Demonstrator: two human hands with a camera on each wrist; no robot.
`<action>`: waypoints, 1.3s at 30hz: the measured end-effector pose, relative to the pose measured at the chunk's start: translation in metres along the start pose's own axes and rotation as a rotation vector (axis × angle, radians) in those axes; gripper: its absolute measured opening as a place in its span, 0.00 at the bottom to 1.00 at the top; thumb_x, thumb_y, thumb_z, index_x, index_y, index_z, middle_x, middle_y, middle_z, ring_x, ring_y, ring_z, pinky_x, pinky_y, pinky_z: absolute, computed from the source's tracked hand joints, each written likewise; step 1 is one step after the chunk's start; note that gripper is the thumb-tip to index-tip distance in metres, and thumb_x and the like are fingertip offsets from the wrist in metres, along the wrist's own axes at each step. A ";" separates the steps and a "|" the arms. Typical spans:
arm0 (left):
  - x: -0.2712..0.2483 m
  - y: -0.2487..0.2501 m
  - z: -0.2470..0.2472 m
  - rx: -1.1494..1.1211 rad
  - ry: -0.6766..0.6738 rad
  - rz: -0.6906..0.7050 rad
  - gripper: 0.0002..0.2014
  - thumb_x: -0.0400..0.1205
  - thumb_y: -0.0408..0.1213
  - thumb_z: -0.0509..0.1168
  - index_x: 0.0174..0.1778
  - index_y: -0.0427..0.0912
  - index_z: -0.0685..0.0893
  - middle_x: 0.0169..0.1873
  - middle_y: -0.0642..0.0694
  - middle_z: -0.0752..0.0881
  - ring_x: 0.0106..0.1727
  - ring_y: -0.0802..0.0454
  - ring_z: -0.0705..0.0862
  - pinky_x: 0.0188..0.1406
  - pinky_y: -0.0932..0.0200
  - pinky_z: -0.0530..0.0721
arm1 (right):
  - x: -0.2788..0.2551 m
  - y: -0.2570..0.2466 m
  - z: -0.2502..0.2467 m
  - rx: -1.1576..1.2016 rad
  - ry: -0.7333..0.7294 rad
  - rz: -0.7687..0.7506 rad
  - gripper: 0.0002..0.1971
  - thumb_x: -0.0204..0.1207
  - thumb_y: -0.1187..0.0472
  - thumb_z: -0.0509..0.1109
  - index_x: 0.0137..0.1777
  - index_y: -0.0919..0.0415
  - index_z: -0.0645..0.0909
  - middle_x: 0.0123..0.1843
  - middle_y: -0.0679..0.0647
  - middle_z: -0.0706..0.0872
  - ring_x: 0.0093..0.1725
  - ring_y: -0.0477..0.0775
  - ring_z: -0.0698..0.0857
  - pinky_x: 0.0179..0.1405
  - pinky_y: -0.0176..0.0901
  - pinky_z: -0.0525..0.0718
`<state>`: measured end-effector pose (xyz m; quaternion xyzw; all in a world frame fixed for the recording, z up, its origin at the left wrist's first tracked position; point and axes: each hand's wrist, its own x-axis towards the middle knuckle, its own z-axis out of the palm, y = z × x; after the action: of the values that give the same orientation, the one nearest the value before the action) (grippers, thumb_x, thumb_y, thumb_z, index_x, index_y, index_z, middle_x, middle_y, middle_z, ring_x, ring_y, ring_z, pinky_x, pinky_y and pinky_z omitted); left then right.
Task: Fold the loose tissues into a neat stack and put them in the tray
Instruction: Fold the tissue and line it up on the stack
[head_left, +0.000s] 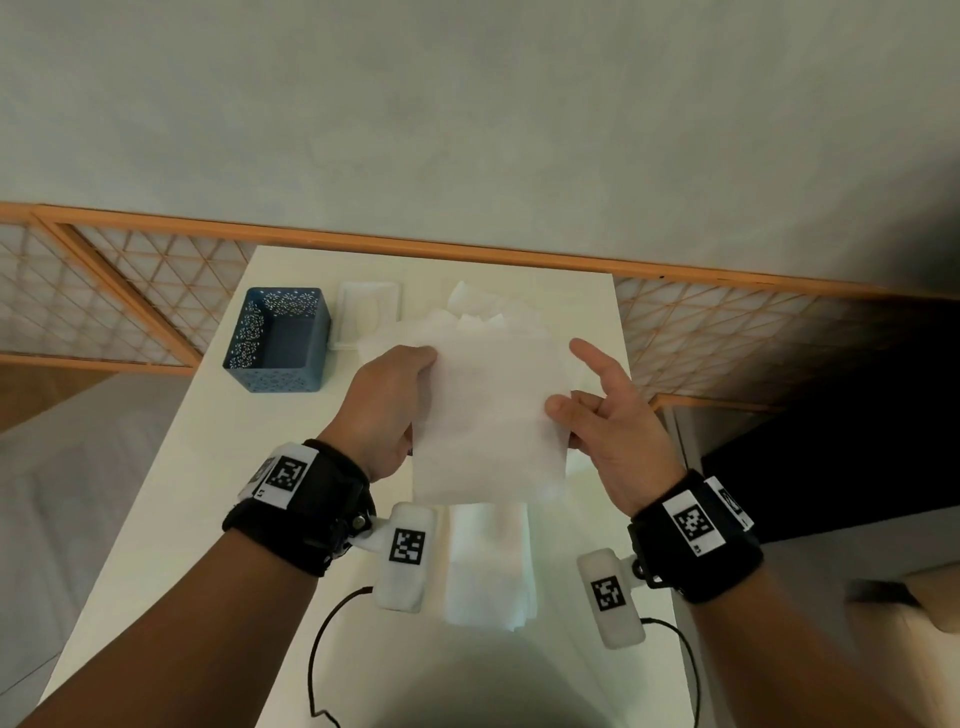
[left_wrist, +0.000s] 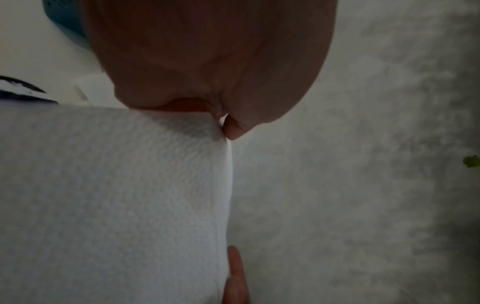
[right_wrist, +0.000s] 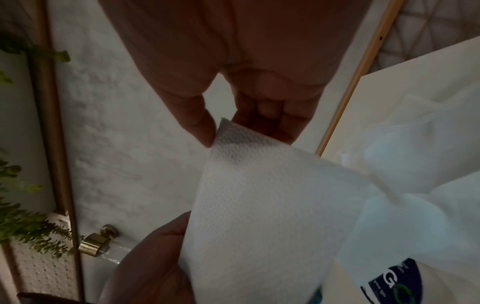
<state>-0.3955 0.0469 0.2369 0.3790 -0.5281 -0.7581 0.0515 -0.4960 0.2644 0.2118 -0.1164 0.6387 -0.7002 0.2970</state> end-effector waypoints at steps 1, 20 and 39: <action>-0.004 0.001 -0.001 0.057 0.010 0.006 0.18 0.84 0.50 0.68 0.62 0.41 0.86 0.62 0.36 0.91 0.58 0.32 0.92 0.65 0.27 0.86 | -0.002 0.001 0.000 -0.008 0.015 -0.014 0.33 0.81 0.65 0.77 0.82 0.39 0.72 0.39 0.55 0.89 0.47 0.55 0.88 0.56 0.56 0.86; -0.054 -0.038 -0.012 0.507 -0.066 0.477 0.02 0.84 0.38 0.77 0.49 0.51 0.93 0.36 0.62 0.89 0.34 0.64 0.83 0.33 0.72 0.79 | -0.031 -0.004 -0.009 -0.166 -0.081 -0.003 0.13 0.70 0.60 0.85 0.54 0.51 0.93 0.50 0.56 0.93 0.49 0.50 0.89 0.54 0.43 0.88; -0.061 -0.063 0.001 0.846 -0.142 0.564 0.04 0.88 0.45 0.70 0.50 0.55 0.91 0.45 0.62 0.91 0.49 0.61 0.87 0.52 0.57 0.85 | -0.038 -0.013 -0.003 -0.680 -0.211 -0.212 0.07 0.81 0.63 0.77 0.54 0.51 0.86 0.47 0.45 0.91 0.49 0.43 0.88 0.53 0.30 0.82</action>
<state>-0.3327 0.1041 0.2156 0.1570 -0.8727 -0.4584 0.0601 -0.4704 0.2887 0.2317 -0.3456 0.7851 -0.4589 0.2314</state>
